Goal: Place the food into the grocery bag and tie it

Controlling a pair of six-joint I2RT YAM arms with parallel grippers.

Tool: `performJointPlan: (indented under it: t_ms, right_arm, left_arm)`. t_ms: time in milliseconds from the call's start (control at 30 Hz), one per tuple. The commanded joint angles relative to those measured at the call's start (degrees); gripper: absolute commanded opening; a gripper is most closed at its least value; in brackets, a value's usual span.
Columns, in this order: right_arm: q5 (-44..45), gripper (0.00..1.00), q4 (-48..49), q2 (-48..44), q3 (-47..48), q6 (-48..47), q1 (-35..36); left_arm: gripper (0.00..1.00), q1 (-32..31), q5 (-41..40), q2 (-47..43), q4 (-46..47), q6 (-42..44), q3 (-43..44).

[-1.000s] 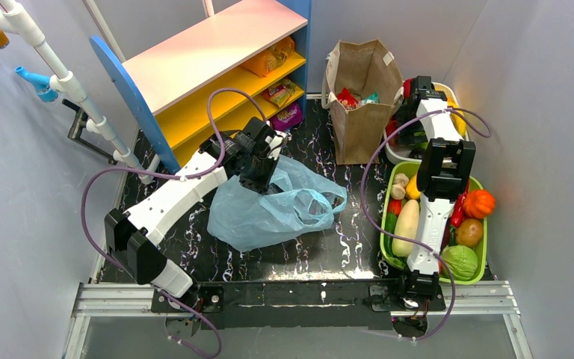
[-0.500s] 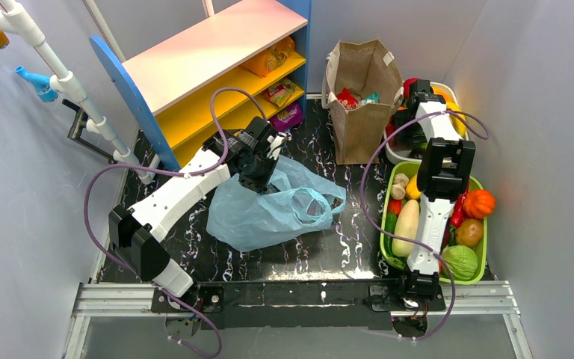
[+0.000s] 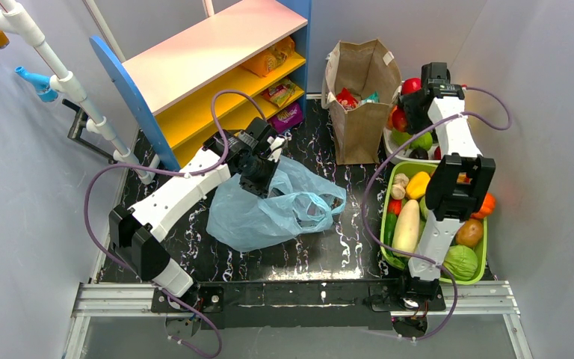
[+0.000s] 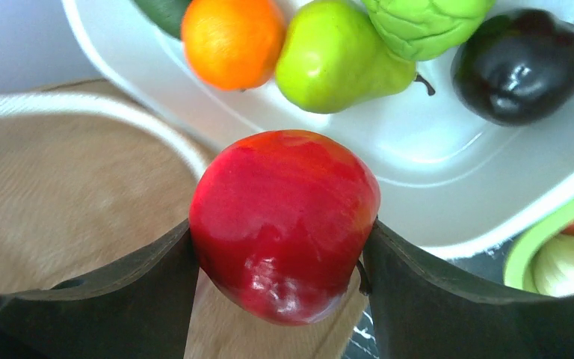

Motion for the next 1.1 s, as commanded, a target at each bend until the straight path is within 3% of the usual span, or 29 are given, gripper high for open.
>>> performJointPlan:
  t_ms: [0,233,633,833,1067]
  right_arm:
    - [3.3,0.44,-1.6,-7.5,-2.2,-5.2,2.1]
    - [6.7,0.42,-0.8,-19.5,-11.3,-8.4,7.3]
    - [8.0,0.38,5.3,-44.2,-32.3,-13.0,22.1]
    - [-2.0,0.36,15.8,-53.4,-42.7,-17.5,25.7]
    - [-13.1,0.35,23.3,-55.3,-47.1,-20.3,31.9]
  left_arm:
    - [0.0,0.2,4.1,-0.7,-1.8,-0.1,-1.5]
    - [0.0,0.2,4.2,-4.6,0.3,-1.4,-4.2]
    - [0.0,0.3,-0.1,-13.9,7.3,-5.6,-9.1]
    - [0.0,0.3,-1.0,-16.0,9.1,-8.3,-10.7]
    - [0.0,0.2,-1.9,-17.7,11.0,-11.3,-11.3]
